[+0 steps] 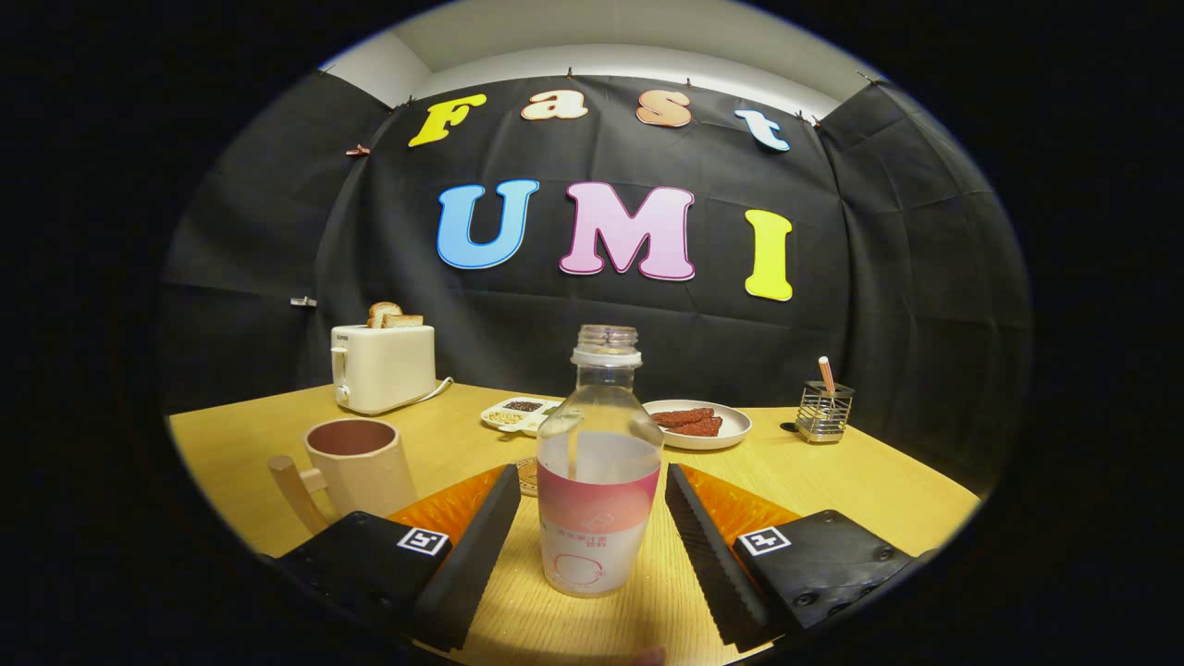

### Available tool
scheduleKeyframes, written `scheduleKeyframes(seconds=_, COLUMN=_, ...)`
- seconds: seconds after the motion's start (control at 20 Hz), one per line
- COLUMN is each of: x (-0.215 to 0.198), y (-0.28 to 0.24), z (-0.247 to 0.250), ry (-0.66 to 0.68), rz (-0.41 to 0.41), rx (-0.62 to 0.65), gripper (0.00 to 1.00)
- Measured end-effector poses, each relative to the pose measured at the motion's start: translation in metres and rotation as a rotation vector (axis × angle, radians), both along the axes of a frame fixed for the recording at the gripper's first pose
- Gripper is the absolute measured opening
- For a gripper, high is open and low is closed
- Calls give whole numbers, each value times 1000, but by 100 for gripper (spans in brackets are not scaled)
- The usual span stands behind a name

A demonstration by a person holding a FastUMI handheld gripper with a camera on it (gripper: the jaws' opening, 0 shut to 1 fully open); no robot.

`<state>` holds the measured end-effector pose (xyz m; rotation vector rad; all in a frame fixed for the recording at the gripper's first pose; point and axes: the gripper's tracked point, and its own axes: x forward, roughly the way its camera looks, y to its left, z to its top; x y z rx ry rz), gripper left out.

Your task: Take the bottle from table, then pour the juice into the cup, finally place the bottle on the coaster

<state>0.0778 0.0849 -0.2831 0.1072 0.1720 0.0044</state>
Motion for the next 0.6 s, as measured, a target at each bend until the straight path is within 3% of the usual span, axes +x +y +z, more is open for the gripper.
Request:
scheduleKeyframes(seconds=0.1, x=6, y=-4, z=0, ry=-10, rz=-22, rx=7, gripper=94)
scheduleKeyframes(seconds=0.25, x=11, y=-10, z=-3, ry=25, rz=-51, rx=44, gripper=78)
scheduleKeyframes(seconds=0.35, x=13, y=-14, z=1, ry=61, rz=-70, rx=36, gripper=75)
scheduleKeyframes(seconds=0.6, x=22, y=-20, z=50, ry=35, rz=-32, rx=-140, gripper=73)
